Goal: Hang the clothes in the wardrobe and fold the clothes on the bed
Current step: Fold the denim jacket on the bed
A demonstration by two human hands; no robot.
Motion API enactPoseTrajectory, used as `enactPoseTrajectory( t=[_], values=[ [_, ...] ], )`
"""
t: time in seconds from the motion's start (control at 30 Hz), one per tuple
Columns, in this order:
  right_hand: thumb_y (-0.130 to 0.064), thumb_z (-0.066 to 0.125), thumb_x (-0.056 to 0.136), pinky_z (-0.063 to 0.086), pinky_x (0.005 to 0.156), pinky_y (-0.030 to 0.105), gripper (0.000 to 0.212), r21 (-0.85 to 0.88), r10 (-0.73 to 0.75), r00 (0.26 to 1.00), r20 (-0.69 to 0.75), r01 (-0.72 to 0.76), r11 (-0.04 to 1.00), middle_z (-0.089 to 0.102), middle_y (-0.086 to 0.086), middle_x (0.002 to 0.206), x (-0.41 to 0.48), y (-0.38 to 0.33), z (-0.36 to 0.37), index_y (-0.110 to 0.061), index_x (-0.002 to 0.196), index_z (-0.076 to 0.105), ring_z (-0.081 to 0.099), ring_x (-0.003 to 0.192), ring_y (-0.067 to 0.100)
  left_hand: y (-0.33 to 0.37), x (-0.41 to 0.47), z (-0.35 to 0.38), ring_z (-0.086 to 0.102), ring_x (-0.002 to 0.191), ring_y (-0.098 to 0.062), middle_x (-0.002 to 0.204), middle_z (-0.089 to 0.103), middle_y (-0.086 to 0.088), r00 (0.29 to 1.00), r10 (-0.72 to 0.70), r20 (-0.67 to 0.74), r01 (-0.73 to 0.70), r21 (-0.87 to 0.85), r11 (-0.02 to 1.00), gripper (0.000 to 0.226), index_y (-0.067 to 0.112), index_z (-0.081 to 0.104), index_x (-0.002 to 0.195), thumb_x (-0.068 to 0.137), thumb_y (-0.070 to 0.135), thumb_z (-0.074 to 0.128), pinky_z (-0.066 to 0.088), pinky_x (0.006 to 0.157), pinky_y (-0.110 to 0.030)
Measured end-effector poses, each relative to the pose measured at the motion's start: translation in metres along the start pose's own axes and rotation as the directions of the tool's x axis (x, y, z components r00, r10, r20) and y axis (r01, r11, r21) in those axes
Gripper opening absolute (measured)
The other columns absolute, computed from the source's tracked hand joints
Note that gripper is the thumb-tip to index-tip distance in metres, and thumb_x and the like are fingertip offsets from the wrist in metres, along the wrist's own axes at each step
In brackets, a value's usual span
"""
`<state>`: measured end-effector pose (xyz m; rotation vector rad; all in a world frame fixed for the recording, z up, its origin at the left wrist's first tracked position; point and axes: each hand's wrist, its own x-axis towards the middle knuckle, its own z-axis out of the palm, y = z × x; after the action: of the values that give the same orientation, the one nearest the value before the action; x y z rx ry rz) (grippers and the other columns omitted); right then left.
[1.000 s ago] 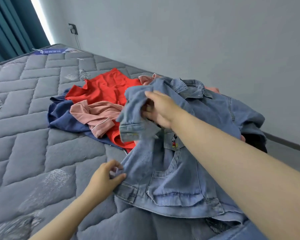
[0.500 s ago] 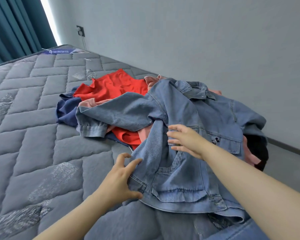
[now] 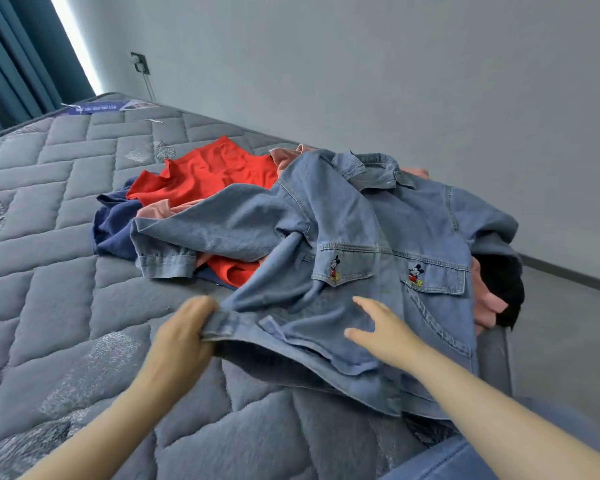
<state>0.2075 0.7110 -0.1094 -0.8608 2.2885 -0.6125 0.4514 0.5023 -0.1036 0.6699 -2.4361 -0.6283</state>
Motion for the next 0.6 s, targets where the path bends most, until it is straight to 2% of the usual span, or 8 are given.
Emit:
enactPoseTrajectory(
  t=[0.13, 0.17, 0.23, 0.27, 0.33, 0.4, 0.5, 0.6],
  values=[
    [-0.052, 0.06, 0.088, 0.017, 0.119, 0.037, 0.083, 0.011, -0.052, 0.995, 0.083, 0.052, 0.999, 0.0, -0.006, 0.162, 0.009, -0.014, 0.006, -0.038, 0.154, 0.01, 0.006, 0.149, 0.014, -0.024, -0.02, -0.025, 0.048, 0.058, -0.003, 0.073, 0.056, 0.011, 0.892, -0.383, -0.239, 0.359, -0.138, 0.923, 0.031, 0.022, 0.048, 0.098, 0.075, 0.002, 0.048, 0.035, 0.05, -0.022],
    [-0.052, 0.06, 0.089, 0.017, 0.119, 0.038, 0.084, -0.003, -0.053, 0.993, 0.106, 0.053, 0.999, -0.002, -0.006, 0.163, 0.012, -0.019, 0.009, -0.038, 0.154, 0.009, 0.005, 0.149, 0.015, -0.029, -0.027, -0.024, 0.054, 0.058, -0.01, 0.075, 0.06, 0.004, 0.898, -0.411, -0.158, 0.403, -0.08, 0.912, 0.035, 0.021, 0.047, 0.104, 0.078, -0.003, 0.051, 0.038, 0.049, -0.027],
    [-0.051, 0.059, 0.089, 0.016, 0.12, 0.04, 0.085, -0.037, -0.032, 0.989, 0.144, 0.038, 0.999, -0.004, -0.003, 0.163, 0.018, -0.027, 0.018, -0.035, 0.154, 0.007, 0.002, 0.15, 0.017, -0.036, -0.039, -0.016, 0.064, 0.076, -0.029, 0.094, 0.065, -0.008, 0.87, -0.443, 0.219, 0.433, 0.092, 0.897, 0.046, 0.023, 0.045, 0.12, 0.083, -0.002, 0.053, 0.048, 0.062, -0.04],
    [-0.05, 0.059, 0.09, 0.016, 0.12, 0.041, 0.085, -0.052, -0.014, 0.988, 0.152, 0.022, 0.998, -0.005, -0.002, 0.163, 0.02, -0.028, 0.023, -0.034, 0.155, 0.007, 0.0, 0.15, 0.018, -0.037, -0.043, -0.013, 0.062, 0.091, -0.028, 0.109, 0.061, -0.007, 0.805, -0.451, 0.386, 0.431, 0.143, 0.891, 0.053, 0.024, 0.04, 0.13, 0.084, 0.002, 0.053, 0.049, 0.075, -0.04],
    [-0.048, 0.057, 0.091, 0.017, 0.12, 0.043, 0.082, -0.08, 0.021, 0.99, 0.137, -0.011, 0.997, -0.004, 0.001, 0.163, 0.023, -0.029, 0.03, -0.031, 0.155, 0.008, 0.0, 0.15, 0.021, -0.037, -0.039, -0.014, 0.051, 0.113, -0.023, 0.124, 0.047, 0.001, 0.747, -0.441, 0.498, 0.432, 0.141, 0.891, 0.063, 0.024, 0.033, 0.14, 0.083, 0.004, 0.051, 0.042, 0.092, -0.03],
    [-0.047, 0.056, 0.092, 0.018, 0.12, 0.045, 0.08, -0.105, 0.047, 0.995, 0.083, -0.038, 0.994, -0.003, 0.004, 0.163, 0.024, -0.026, 0.034, -0.029, 0.155, 0.01, 0.001, 0.15, 0.024, -0.031, -0.026, -0.018, 0.038, 0.129, -0.022, 0.13, 0.04, 0.004, 0.781, -0.424, 0.459, 0.432, 0.093, 0.897, 0.067, 0.019, 0.035, 0.141, 0.078, -0.002, 0.05, 0.031, 0.1, -0.024],
    [-0.044, 0.056, 0.094, 0.023, 0.118, 0.045, 0.079, -0.041, 0.116, 0.993, -0.023, -0.117, 0.992, -0.008, 0.006, 0.162, 0.024, -0.021, 0.033, -0.027, 0.155, 0.009, 0.006, 0.149, 0.027, -0.02, -0.003, -0.019, 0.037, 0.13, -0.015, 0.134, 0.043, 0.004, 0.853, -0.386, 0.35, 0.411, 0.003, 0.912, 0.063, 0.018, 0.04, 0.14, 0.081, 0.002, 0.054, 0.028, 0.101, -0.021],
    [-0.041, 0.057, 0.094, 0.029, 0.112, 0.04, 0.082, 0.059, 0.179, 0.98, -0.089, -0.174, 0.983, -0.002, 0.006, 0.162, 0.028, -0.017, 0.025, -0.023, 0.155, 0.004, 0.016, 0.147, 0.028, -0.007, 0.015, -0.003, 0.045, 0.121, -0.019, 0.131, 0.048, 0.001, 0.938, -0.224, 0.265, 0.208, 0.089, 0.974, 0.055, 0.019, 0.048, 0.137, 0.085, 0.025, 0.065, 0.032, 0.102, -0.025]
  ],
)
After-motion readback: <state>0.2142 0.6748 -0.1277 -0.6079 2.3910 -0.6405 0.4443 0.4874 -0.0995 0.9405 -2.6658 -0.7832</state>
